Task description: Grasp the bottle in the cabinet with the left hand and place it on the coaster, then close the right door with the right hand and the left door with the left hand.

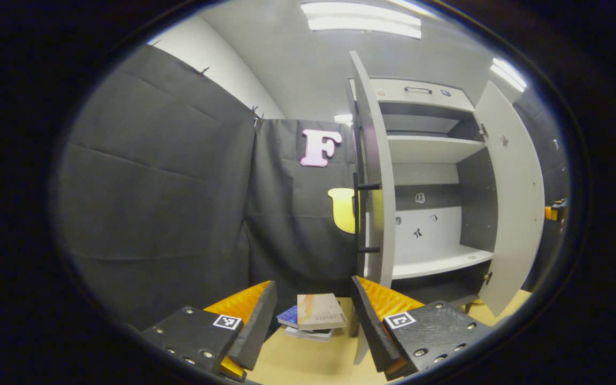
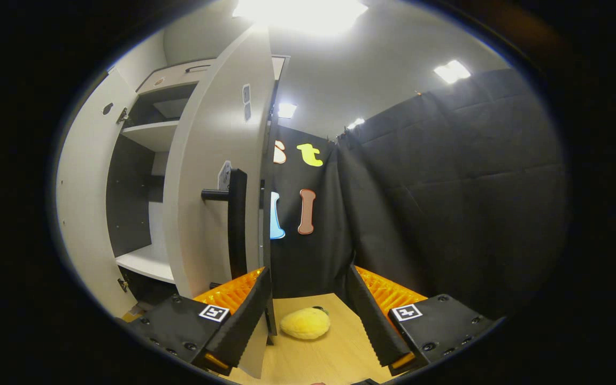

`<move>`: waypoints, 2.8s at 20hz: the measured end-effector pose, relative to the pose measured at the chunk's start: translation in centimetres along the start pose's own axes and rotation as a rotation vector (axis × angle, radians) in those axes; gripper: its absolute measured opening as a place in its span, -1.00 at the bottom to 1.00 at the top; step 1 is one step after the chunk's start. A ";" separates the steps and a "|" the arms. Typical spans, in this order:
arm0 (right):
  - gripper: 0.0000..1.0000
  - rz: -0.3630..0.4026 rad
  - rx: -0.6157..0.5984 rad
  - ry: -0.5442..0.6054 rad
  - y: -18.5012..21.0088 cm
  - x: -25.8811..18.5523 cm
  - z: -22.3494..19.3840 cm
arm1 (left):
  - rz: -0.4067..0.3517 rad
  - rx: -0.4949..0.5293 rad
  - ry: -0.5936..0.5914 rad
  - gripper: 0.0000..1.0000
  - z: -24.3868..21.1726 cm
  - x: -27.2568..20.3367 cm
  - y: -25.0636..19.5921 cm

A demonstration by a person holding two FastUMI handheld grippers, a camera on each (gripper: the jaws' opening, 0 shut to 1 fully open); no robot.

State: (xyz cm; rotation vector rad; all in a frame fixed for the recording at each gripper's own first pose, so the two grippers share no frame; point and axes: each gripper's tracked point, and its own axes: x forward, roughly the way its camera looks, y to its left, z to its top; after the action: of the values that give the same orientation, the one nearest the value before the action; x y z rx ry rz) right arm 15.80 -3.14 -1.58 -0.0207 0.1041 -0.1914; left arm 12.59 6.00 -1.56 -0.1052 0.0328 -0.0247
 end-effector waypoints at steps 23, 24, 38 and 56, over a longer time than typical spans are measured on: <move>0.89 0.254 0.018 0.013 15.2 2.9 -1.1 | 0.046 0.005 0.007 0.76 -0.1 0.8 5.2; 0.89 0.254 0.022 0.014 15.1 2.9 -1.1 | 0.043 0.004 0.007 0.75 0.0 1.1 5.1; 0.84 0.144 0.017 0.031 6.6 -1.5 -3.2 | 0.014 -0.011 -0.003 0.62 3.1 10.7 1.6; 0.91 0.149 0.023 0.079 0.2 -4.9 -5.8 | -0.088 0.023 -0.024 0.62 4.2 9.5 -9.8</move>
State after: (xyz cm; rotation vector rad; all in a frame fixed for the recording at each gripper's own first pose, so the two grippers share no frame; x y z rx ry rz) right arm 10.40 -2.01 -6.90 0.0178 0.1814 -0.0447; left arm 21.97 -3.56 3.32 -0.0839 0.0036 -0.1117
